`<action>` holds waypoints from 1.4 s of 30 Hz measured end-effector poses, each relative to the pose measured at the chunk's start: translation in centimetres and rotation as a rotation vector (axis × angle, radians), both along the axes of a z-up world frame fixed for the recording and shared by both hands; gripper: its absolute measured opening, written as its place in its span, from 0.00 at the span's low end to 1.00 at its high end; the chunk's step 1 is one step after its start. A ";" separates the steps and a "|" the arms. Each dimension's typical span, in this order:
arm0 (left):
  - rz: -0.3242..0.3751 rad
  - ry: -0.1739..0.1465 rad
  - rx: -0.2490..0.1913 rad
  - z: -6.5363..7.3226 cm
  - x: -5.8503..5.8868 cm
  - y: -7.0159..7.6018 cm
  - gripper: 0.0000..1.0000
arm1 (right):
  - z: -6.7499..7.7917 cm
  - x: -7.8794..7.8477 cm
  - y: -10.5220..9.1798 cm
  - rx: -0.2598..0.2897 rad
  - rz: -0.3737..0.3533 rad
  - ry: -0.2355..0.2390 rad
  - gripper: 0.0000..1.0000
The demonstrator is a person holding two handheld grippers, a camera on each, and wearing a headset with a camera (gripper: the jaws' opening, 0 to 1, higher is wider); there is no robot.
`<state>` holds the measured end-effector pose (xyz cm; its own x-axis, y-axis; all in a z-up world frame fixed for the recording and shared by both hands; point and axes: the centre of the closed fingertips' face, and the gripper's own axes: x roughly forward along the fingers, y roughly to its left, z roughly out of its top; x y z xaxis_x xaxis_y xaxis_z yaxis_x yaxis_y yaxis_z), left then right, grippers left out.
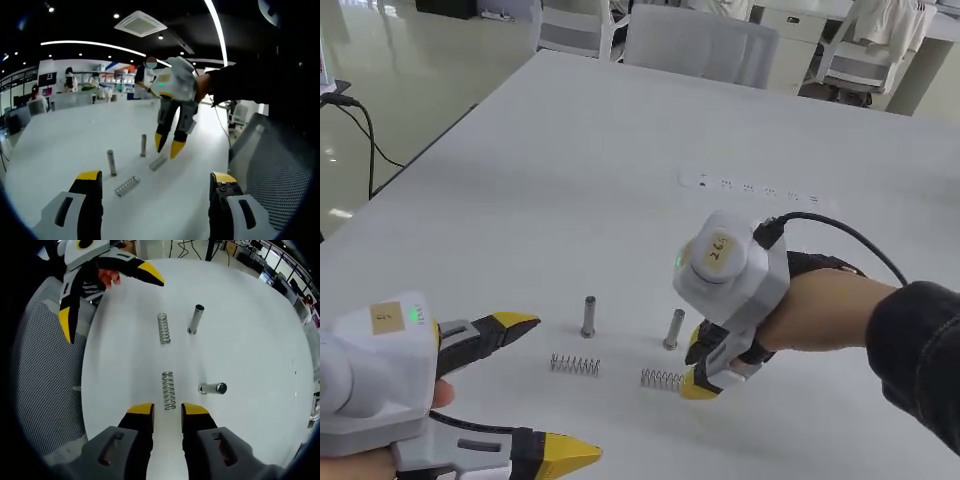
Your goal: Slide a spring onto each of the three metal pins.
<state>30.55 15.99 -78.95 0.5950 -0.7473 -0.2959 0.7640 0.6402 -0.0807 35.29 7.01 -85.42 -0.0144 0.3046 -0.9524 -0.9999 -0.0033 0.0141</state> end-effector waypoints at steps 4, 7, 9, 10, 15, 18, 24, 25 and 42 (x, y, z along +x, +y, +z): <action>-0.005 0.000 -0.001 0.0 0.0 -0.2 0.84 | -0.4 0.0 0.3 0.003 -0.002 0.006 0.17; -0.007 0.000 -0.003 0.0 0.0 -0.2 0.84 | -0.6 -0.1 0.4 -0.001 0.000 0.008 0.17; -0.009 0.000 -0.002 0.0 0.0 -0.3 0.84 | -0.8 -0.1 0.4 -0.003 0.002 0.010 0.16; -0.011 0.000 -0.003 0.0 0.0 -0.3 0.84 | -0.8 -0.1 0.4 -0.003 0.002 0.011 0.15; -0.016 0.003 -0.003 0.0 -0.1 -0.4 0.82 | -1.1 0.1 0.5 -0.009 0.003 0.005 0.14; -0.021 0.004 -0.002 0.0 -0.2 -0.5 0.82 | -1.4 0.2 0.3 -0.025 0.009 -0.003 0.13; -0.031 0.007 -0.002 -0.1 -0.3 -0.9 0.81 | -1.5 0.4 0.3 -0.033 0.023 -0.025 0.08; -0.033 0.007 0.000 -0.1 -0.4 -1.0 0.81 | -1.5 0.5 0.3 -0.034 0.024 -0.029 0.08; -0.067 0.008 0.012 0.0 -0.6 -1.7 0.77 | -0.1 -0.3 0.8 -0.001 0.009 -0.021 0.08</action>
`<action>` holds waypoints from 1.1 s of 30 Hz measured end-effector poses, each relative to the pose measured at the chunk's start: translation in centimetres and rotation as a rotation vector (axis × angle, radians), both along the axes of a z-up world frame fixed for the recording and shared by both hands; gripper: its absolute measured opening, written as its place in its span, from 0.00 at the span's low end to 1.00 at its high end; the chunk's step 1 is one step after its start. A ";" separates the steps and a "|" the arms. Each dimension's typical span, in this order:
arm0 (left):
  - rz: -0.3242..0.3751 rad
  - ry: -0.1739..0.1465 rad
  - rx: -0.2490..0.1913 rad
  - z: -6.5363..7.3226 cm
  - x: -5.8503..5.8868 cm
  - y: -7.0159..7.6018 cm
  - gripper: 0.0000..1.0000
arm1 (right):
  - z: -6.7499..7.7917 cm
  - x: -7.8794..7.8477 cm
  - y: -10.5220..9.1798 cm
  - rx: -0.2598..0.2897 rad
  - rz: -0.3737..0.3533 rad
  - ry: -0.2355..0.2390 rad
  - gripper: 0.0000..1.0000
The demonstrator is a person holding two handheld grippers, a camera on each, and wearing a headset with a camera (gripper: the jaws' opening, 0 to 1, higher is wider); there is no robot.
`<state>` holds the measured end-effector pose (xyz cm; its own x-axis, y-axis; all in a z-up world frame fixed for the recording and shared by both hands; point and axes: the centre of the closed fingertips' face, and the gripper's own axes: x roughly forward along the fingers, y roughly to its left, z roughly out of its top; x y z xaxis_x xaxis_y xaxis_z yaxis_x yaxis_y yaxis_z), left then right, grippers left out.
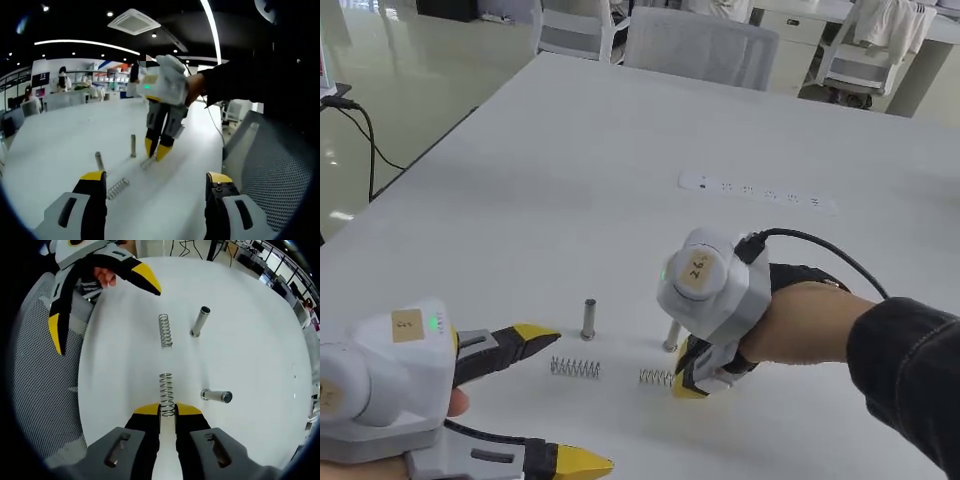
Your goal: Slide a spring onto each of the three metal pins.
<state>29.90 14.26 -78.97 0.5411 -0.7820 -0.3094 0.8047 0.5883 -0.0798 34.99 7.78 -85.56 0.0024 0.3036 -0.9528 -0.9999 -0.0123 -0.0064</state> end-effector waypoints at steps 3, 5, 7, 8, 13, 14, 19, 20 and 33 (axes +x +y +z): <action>-0.006 -0.002 0.003 0.0 0.0 -0.1 0.77 | 0.3 -0.4 0.0 0.001 0.001 0.006 0.08; -0.008 -0.004 0.005 0.1 0.0 -0.1 0.76 | 0.5 -0.6 -0.1 -0.003 0.005 0.005 0.08; -0.012 -0.003 0.008 0.0 -0.1 -0.2 0.76 | 0.8 -0.8 -0.2 -0.003 0.006 0.006 0.08; -0.014 -0.002 0.010 0.0 -0.1 -0.2 0.75 | 0.9 -0.8 -0.2 -0.002 0.006 0.008 0.08; -0.019 -0.003 0.017 0.0 -0.3 -0.2 0.73 | 1.6 -1.4 -0.3 0.006 0.006 0.018 0.08; -0.022 -0.004 0.018 0.1 -0.4 -0.2 0.72 | 1.8 -1.5 -0.3 0.008 0.006 0.017 0.08; -0.028 -0.010 0.023 0.3 -0.5 -0.4 0.70 | 2.5 -1.8 -0.2 0.024 0.003 0.015 0.08; -0.028 -0.012 0.024 0.3 -0.5 -0.4 0.69 | 2.6 -1.8 -0.2 0.025 0.003 0.014 0.08; -0.052 -0.034 0.040 1.1 -0.6 -1.0 0.66 | 4.1 -2.3 -0.3 0.045 0.009 -0.009 0.08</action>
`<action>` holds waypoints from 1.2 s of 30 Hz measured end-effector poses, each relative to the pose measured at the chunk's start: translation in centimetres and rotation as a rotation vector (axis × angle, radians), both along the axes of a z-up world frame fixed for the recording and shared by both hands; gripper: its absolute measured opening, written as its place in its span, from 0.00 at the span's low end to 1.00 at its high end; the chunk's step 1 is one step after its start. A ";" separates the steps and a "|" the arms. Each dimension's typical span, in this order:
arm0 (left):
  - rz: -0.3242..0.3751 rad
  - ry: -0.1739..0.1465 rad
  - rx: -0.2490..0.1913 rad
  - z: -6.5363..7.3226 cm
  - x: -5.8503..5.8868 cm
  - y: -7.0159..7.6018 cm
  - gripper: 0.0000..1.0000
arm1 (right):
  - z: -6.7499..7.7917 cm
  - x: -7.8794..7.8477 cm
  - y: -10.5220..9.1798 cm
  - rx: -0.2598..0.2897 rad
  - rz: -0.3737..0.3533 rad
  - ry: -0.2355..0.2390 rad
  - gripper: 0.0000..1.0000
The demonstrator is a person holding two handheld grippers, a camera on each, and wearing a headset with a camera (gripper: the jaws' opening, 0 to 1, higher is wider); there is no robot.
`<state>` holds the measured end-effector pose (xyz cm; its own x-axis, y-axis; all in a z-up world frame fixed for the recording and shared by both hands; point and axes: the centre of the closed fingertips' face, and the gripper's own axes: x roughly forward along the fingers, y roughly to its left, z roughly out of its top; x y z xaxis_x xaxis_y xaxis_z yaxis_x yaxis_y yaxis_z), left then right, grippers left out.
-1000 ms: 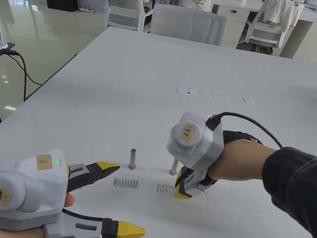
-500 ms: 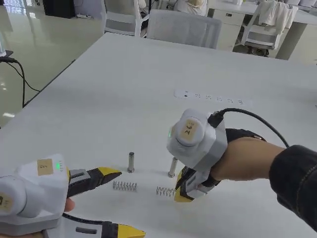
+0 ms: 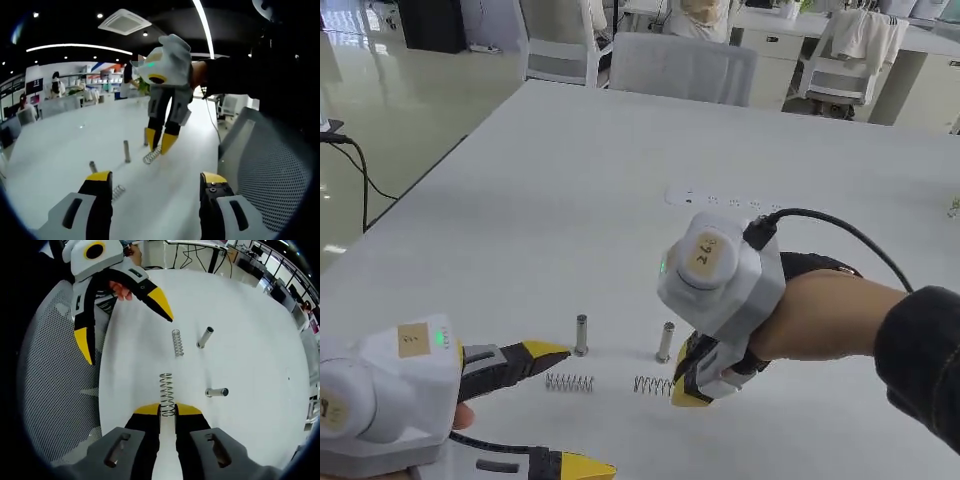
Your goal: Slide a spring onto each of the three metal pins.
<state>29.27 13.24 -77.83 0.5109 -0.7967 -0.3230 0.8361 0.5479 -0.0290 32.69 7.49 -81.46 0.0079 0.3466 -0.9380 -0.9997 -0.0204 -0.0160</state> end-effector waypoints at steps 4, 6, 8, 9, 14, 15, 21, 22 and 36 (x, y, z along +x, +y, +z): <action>-0.006 -0.006 0.007 0.1 -0.1 -0.1 0.66 | 0.4 -0.2 0.1 0.008 0.002 -0.006 0.08; -0.009 -0.009 0.009 0.2 -0.2 -0.2 0.65 | 0.6 -0.4 0.2 0.012 0.004 -0.008 0.08; -0.010 -0.013 0.012 0.2 -0.2 -0.2 0.65 | 0.9 -0.5 0.3 0.019 0.009 -0.010 0.08; -0.010 -0.014 0.012 0.3 -0.3 -0.3 0.64 | 1.0 -0.6 0.4 0.020 0.011 -0.012 0.08; -0.014 -0.031 0.013 0.7 -0.2 -0.4 0.61 | 1.6 -1.0 1.0 0.031 0.032 -0.020 0.08; -0.014 -0.034 0.013 0.8 -0.2 -0.4 0.60 | 1.7 -1.0 1.1 0.033 0.036 -0.023 0.08; -0.015 -0.050 0.016 1.2 0.1 -0.3 0.56 | 2.3 -1.5 1.6 0.041 0.063 -0.030 0.08; -0.017 -0.053 0.018 1.2 0.1 -0.4 0.55 | 2.3 -1.6 1.7 0.042 0.070 -0.031 0.08; -0.081 -0.109 0.052 1.7 0.2 -1.2 0.35 | 3.0 -3.0 2.7 0.048 0.140 -0.037 0.08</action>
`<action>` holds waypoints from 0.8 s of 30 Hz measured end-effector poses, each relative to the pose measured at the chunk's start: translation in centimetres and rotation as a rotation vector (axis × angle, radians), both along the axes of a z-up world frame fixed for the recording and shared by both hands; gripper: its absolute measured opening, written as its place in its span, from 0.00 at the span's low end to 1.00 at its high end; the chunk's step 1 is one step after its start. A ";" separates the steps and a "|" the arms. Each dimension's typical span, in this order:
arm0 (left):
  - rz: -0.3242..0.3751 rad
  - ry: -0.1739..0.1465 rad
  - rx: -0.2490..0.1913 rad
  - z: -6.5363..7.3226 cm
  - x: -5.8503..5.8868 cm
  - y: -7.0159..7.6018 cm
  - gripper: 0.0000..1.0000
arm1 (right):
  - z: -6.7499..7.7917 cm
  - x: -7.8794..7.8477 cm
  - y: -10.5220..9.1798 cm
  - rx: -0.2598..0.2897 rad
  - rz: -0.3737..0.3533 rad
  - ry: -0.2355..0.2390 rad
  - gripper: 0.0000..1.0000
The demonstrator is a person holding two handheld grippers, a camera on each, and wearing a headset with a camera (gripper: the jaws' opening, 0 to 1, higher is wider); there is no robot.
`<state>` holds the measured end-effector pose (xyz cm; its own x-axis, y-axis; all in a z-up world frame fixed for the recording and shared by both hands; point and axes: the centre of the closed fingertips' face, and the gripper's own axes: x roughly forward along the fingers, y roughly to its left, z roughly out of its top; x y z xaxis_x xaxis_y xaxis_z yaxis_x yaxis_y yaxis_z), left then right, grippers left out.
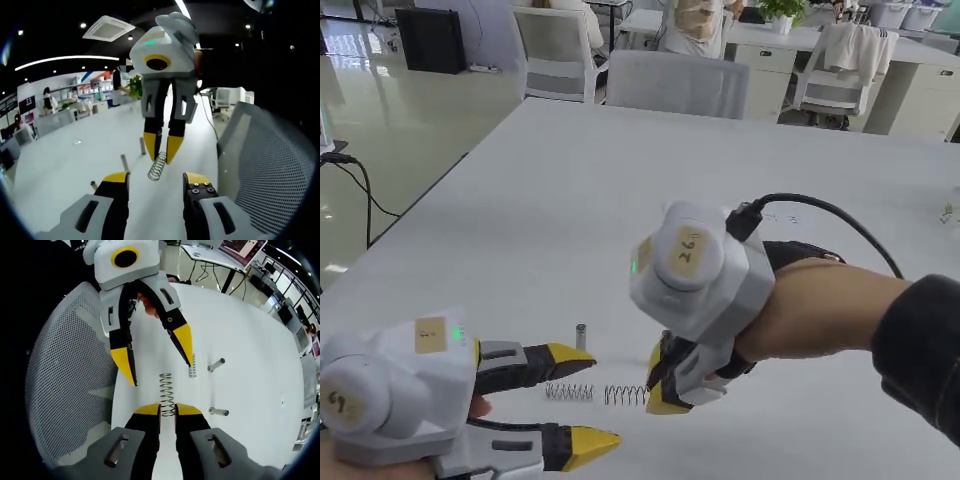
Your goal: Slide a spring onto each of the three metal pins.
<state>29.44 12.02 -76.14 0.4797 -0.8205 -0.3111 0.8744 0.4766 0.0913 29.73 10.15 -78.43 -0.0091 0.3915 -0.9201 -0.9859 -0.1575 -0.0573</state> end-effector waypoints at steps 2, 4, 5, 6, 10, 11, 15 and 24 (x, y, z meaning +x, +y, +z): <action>-0.012 -0.005 0.003 0.0 -0.1 -0.2 0.32 | 0.1 -0.1 0.1 0.001 0.006 0.000 0.08; -0.020 -0.010 0.005 0.1 -0.1 -0.3 0.29 | 0.2 -0.2 0.3 0.002 0.014 -0.002 0.08; -0.023 -0.011 0.005 0.1 -0.1 -0.4 0.28 | 0.2 -0.3 0.3 0.003 0.018 -0.002 0.08; -0.028 -0.015 0.006 0.1 -0.1 -0.5 0.26 | 0.2 -0.4 0.4 0.003 0.022 -0.002 0.08; -0.041 -0.022 0.018 -0.1 -0.2 -0.6 0.20 | 0.2 -0.5 0.5 0.002 0.036 -0.004 0.08; -0.045 -0.023 0.020 -0.1 -0.2 -0.6 0.18 | 0.2 -0.6 0.5 0.002 0.037 -0.004 0.08; -0.058 -0.030 0.026 -0.2 -0.3 -0.7 0.12 | 0.1 -0.7 0.5 -0.002 0.047 -0.005 0.08; -0.076 -0.039 0.037 -0.4 -0.5 -1.0 0.04 | 0.0 -0.9 0.4 -0.006 0.055 -0.002 0.08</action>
